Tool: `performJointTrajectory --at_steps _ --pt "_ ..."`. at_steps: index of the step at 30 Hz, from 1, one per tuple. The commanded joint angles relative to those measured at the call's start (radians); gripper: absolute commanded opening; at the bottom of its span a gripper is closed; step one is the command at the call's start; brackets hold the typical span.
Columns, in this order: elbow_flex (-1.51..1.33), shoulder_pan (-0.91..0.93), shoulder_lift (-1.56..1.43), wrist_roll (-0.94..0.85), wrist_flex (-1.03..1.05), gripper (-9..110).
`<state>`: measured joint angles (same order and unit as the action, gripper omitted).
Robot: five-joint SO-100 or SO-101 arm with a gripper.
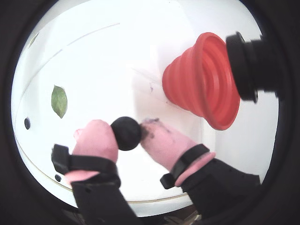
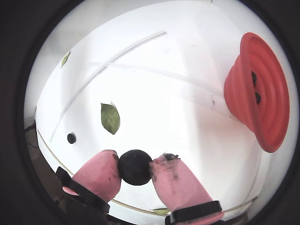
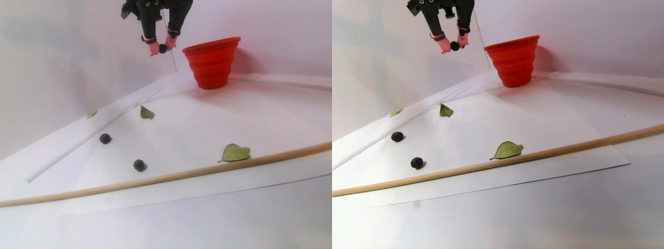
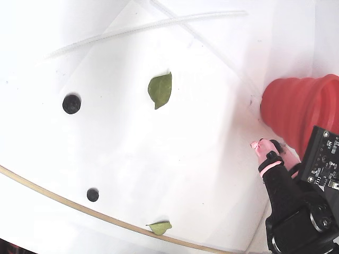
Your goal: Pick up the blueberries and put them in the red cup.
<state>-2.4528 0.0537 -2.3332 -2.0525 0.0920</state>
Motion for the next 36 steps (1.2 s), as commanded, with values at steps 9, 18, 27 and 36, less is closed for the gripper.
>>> performJointTrajectory --at_steps 9,18,27,36 --pt "0.104 0.077 -0.081 -0.02 0.008 11" --pt "0.167 0.141 -0.049 -0.021 0.006 11" --pt "0.216 0.195 0.002 -0.026 -0.017 11" --pt "0.278 0.245 0.087 -0.028 -0.064 11"
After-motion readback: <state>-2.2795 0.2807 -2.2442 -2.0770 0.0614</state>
